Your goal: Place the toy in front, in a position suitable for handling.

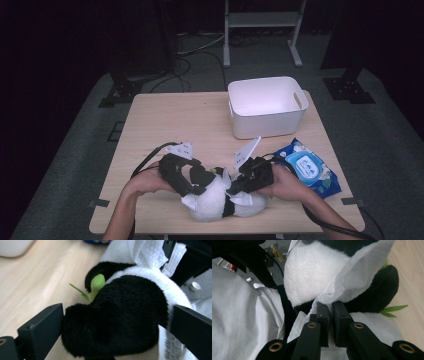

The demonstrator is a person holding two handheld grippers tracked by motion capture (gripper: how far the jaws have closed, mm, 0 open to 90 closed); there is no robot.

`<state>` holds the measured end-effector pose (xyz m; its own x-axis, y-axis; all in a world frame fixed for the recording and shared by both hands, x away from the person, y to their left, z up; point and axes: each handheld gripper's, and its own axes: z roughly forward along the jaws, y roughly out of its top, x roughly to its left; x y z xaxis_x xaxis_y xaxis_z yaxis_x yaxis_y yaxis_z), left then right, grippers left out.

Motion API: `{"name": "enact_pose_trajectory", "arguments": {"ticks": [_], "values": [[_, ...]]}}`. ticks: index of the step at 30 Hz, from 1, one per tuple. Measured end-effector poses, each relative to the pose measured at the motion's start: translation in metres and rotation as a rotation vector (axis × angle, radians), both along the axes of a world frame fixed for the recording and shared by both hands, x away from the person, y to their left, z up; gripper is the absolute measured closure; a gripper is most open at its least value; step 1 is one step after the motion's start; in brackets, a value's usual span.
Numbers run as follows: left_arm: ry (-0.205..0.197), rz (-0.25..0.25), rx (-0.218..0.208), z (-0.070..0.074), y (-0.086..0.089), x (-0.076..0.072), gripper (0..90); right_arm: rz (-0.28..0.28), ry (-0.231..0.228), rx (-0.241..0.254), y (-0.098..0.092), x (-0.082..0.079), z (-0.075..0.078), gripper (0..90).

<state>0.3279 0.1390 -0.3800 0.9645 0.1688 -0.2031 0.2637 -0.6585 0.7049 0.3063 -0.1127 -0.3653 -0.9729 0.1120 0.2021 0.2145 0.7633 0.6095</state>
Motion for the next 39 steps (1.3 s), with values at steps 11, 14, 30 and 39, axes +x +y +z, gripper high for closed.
{"name": "enact_pose_trajectory", "arguments": {"ticks": [11,14,30,39], "values": [[0.072,-0.106,-0.033,-0.009,-0.006,-0.002,24.7,0.012,-0.001,-0.005,0.002,-0.002,-0.003,83.9],[0.052,-0.099,-0.044,-0.006,-0.005,0.0,33.7,-0.016,-0.006,0.005,0.0,0.001,-0.002,83.8],[-0.049,-0.165,0.015,0.012,-0.014,0.012,43.4,-0.087,-0.004,0.054,-0.009,0.007,-0.003,83.7],[-0.035,-0.152,-0.027,0.007,-0.007,0.009,41.9,-0.117,-0.028,0.09,-0.005,0.012,0.007,82.6]]}}
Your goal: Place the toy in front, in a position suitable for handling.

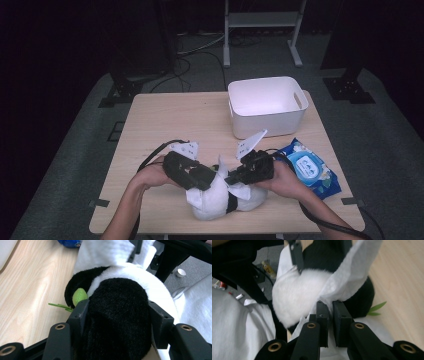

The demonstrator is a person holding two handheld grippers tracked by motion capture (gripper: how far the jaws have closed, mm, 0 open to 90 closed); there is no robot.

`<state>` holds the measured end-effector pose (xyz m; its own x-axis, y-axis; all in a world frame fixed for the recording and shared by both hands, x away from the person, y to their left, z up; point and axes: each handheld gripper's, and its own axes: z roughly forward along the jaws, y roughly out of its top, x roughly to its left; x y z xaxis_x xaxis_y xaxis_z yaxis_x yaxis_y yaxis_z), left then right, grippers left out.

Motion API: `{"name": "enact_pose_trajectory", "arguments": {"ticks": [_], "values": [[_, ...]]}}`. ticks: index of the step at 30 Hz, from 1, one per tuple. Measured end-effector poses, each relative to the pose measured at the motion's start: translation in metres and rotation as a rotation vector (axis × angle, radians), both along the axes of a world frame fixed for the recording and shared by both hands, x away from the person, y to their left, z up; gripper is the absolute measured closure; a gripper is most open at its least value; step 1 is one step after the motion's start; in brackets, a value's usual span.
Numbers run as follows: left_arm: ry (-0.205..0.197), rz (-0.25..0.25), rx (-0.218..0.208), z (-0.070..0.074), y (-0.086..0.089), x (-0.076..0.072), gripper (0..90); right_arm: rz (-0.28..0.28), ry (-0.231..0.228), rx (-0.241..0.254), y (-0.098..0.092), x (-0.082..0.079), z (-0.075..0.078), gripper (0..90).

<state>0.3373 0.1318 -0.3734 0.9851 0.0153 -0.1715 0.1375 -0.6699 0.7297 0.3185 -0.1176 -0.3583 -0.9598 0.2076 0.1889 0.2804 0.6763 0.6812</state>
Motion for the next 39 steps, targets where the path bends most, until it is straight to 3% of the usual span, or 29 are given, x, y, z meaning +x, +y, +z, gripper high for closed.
{"name": "enact_pose_trajectory", "arguments": {"ticks": [5,10,21,25,30,37,39], "values": [[0.003,0.001,-0.007,-0.002,0.003,-0.001,41.5,-0.025,-0.014,-0.031,0.009,0.009,0.001,80.8],[0.013,0.003,-0.031,-0.003,0.004,0.0,41.4,-0.035,-0.023,-0.076,0.004,0.01,0.002,80.9],[0.048,0.019,-0.062,-0.006,0.006,0.002,38.1,-0.043,0.0,-0.063,-0.003,0.012,-0.003,80.7],[0.058,0.052,-0.069,-0.007,0.009,0.002,32.9,-0.048,-0.013,-0.067,-0.002,0.011,-0.003,80.7],[0.063,0.129,-0.047,-0.004,0.011,-0.001,17.9,-0.048,-0.015,-0.071,-0.002,0.01,-0.004,80.8],[0.026,0.213,-0.036,0.001,0.022,-0.008,8.5,-0.051,-0.028,-0.067,-0.004,0.008,-0.004,80.8],[0.012,0.255,-0.012,0.002,0.026,-0.012,6.5,-0.057,-0.029,-0.067,-0.005,0.007,-0.004,80.7]]}}
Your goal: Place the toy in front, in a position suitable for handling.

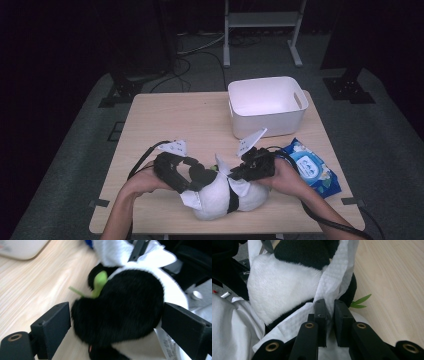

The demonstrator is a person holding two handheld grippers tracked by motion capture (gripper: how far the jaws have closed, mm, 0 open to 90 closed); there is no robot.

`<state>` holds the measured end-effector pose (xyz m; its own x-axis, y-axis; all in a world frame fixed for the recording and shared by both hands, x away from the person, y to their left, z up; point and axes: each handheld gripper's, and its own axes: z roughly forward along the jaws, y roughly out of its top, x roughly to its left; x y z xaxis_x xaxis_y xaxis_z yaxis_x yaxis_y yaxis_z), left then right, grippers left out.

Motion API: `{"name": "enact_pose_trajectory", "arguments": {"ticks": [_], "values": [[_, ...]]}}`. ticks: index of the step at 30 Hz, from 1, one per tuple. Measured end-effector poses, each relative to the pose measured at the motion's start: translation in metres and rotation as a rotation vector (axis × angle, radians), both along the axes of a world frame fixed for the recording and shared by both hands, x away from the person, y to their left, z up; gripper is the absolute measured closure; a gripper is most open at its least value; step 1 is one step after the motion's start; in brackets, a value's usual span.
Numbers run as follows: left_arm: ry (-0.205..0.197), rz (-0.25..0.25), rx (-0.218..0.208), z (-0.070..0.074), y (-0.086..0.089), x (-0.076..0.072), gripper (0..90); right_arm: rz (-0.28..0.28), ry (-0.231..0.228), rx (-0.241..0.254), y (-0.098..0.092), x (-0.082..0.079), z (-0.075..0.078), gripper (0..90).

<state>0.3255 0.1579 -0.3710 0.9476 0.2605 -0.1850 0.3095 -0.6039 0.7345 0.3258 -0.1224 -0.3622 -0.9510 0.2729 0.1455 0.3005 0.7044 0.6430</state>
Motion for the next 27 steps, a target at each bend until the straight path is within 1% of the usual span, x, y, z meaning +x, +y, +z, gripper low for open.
{"name": "enact_pose_trajectory", "arguments": {"ticks": [6,8,12,15,17,18,20,21,22,23,24,27], "values": [[0.006,0.045,0.012,-0.008,0.005,-0.014,5.6,-0.002,-0.002,0.01,-0.002,-0.001,-0.001,80.7],[-0.002,0.058,0.014,-0.01,0.005,-0.018,5.7,-0.008,-0.008,0.007,-0.001,-0.001,-0.001,80.7],[-0.007,0.081,0.041,-0.013,0.003,-0.025,5.7,-0.022,-0.015,-0.003,-0.001,0.001,-0.001,80.9],[0.006,0.074,0.057,-0.016,0.0,-0.028,5.7,-0.035,-0.012,-0.005,-0.002,0.002,-0.001,81.2],[0.022,0.061,0.048,-0.02,-0.004,-0.03,5.7,-0.038,-0.008,-0.006,-0.003,0.003,-0.001,81.2],[0.021,0.052,0.05,-0.021,-0.005,-0.029,5.7,-0.04,-0.005,-0.004,-0.004,0.003,-0.001,81.2],[0.022,0.044,0.035,-0.023,-0.007,-0.029,6.3,-0.04,-0.006,-0.006,-0.005,0.003,-0.002,81.2],[0.014,0.034,0.028,-0.024,-0.008,-0.028,7.7,-0.042,-0.005,-0.007,-0.005,0.003,-0.002,81.2],[0.008,0.03,0.024,-0.024,-0.009,-0.028,11.0,-0.046,0.002,-0.003,-0.006,0.003,-0.002,81.5],[0.0,0.018,0.029,-0.024,-0.01,-0.027,12.2,-0.044,0.006,-0.001,-0.007,0.003,-0.002,81.7],[-0.01,0.014,0.028,-0.025,-0.01,-0.027,15.4,-0.044,0.021,0.007,-0.008,0.004,-0.002,82.1],[-0.059,-0.002,0.029,-0.024,-0.012,-0.024,23.3,-0.036,0.055,0.028,-0.011,0.004,-0.004,82.7]]}}
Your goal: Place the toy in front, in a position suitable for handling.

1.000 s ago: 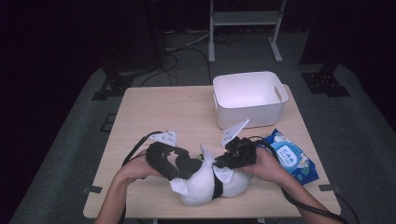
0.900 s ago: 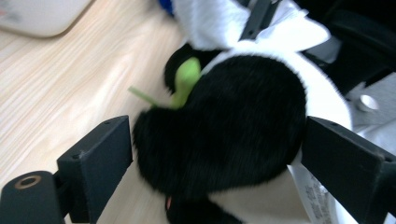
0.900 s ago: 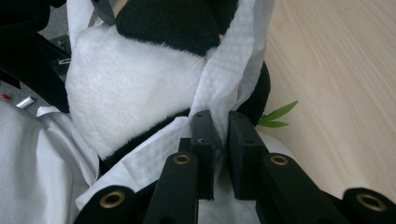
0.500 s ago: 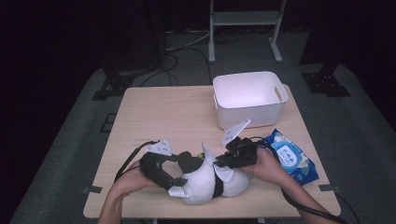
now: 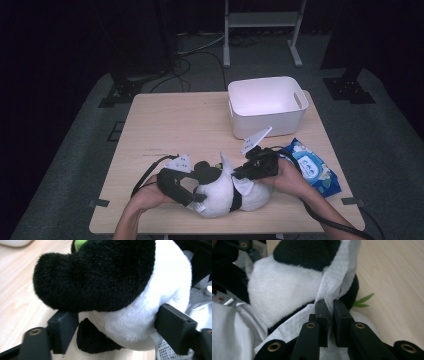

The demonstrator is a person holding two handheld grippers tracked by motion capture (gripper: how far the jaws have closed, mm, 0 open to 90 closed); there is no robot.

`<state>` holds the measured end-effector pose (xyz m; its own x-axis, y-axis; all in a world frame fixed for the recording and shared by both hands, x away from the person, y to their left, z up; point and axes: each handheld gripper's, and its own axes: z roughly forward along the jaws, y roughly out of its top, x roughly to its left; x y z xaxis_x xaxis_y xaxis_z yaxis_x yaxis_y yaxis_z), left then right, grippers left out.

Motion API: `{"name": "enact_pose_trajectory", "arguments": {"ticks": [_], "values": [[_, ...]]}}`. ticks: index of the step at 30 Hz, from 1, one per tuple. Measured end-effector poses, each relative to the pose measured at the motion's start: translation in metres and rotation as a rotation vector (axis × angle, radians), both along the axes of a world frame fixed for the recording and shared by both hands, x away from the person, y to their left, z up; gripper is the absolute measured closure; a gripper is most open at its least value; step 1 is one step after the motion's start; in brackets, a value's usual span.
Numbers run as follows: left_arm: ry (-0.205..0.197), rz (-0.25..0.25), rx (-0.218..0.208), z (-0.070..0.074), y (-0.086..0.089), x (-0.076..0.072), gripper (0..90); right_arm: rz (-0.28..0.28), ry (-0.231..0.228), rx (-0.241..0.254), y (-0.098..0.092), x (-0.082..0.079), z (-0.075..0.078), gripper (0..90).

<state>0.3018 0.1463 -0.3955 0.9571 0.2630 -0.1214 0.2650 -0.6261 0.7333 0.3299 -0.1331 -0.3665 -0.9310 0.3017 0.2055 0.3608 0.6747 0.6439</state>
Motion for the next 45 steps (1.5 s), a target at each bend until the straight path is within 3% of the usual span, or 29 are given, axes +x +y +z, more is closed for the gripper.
{"name": "enact_pose_trajectory", "arguments": {"ticks": [5,10,12,15,20,25,29,32,38,45], "values": [[-0.076,-0.014,0.015,0.001,-0.003,0.007,31.0,0.0,0.027,0.023,-0.004,0.001,-0.003,83.7],[-0.14,-0.004,0.035,0.005,-0.003,0.011,38.9,-0.012,0.013,0.022,-0.001,0.001,-0.004,84.3],[-0.124,0.004,0.043,0.005,-0.001,0.012,39.0,-0.013,0.003,0.017,0.002,0.003,-0.005,84.3],[-0.083,0.023,0.052,0.004,0.005,0.012,31.6,-0.002,-0.005,0.018,0.008,0.003,-0.005,84.3],[-0.024,0.049,0.027,0.009,0.018,0.014,22.4,0.007,-0.03,0.024,0.012,0.0,-0.004,84.2],[0.001,0.047,0.001,0.015,0.02,0.012,17.7,0.014,-0.057,0.02,0.019,-0.005,-0.004,84.2],[0.01,0.054,0.009,0.019,0.021,0.012,16.2,0.018,-0.07,0.018,0.025,-0.007,-0.005,84.2],[0.025,0.066,-0.024,0.021,0.023,0.013,13.5,0.026,-0.078,0.028,0.026,-0.006,-0.006,84.2],[0.046,0.079,-0.004,0.021,0.018,0.015,6.4,0.047,-0.103,0.026,0.032,-0.009,-0.007,84.2],[0.104,0.091,-0.006,0.014,0.019,0.015,4.9,0.048,-0.075,0.033,0.03,-0.008,-0.006,84.1]]}}
